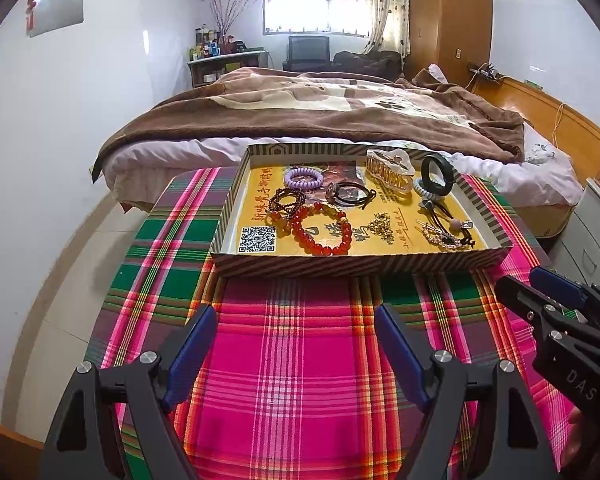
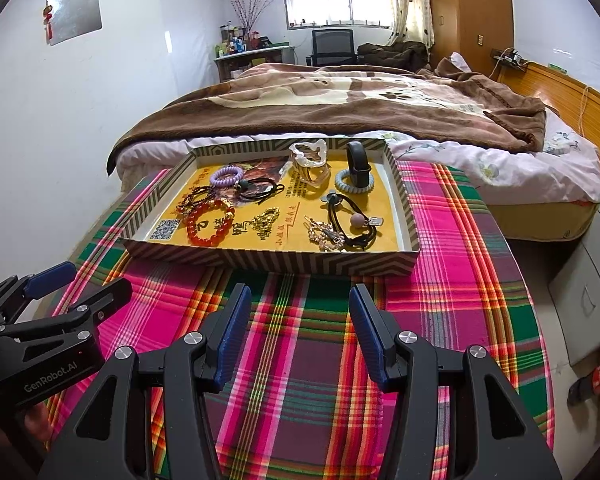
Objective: Organize jewelry
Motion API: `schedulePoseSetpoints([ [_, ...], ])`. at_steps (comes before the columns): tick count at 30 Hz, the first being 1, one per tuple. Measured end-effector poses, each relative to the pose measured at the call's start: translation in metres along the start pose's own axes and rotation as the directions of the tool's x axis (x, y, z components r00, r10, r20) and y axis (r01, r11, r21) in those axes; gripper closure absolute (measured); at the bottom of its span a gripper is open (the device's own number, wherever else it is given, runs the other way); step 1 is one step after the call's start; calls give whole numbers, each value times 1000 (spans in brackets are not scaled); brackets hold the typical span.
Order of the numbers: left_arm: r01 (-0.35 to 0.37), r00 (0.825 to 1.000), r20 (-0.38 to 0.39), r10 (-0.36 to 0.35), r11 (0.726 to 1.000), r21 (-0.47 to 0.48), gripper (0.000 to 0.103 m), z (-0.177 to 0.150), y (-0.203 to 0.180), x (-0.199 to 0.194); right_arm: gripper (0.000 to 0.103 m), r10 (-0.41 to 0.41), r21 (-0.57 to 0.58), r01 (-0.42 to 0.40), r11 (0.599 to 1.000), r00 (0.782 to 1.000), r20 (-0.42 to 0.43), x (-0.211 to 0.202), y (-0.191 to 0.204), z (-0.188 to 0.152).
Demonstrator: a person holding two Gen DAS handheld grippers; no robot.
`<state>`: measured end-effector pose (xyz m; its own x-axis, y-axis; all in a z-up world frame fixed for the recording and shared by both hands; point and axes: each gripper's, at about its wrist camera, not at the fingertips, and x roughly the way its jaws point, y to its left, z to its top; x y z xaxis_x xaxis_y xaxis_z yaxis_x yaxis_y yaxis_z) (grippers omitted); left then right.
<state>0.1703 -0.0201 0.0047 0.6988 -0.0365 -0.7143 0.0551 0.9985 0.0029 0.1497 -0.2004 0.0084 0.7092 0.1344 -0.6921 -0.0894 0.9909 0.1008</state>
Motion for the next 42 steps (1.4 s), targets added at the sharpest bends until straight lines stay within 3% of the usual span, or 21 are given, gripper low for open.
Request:
schedulePoseSetpoints([
  [42, 2, 1000, -5, -2, 1000, -3, 22, -1, 2, 2, 51, 3, -2, -3, 1000, 1000, -9, 6, 5, -3],
])
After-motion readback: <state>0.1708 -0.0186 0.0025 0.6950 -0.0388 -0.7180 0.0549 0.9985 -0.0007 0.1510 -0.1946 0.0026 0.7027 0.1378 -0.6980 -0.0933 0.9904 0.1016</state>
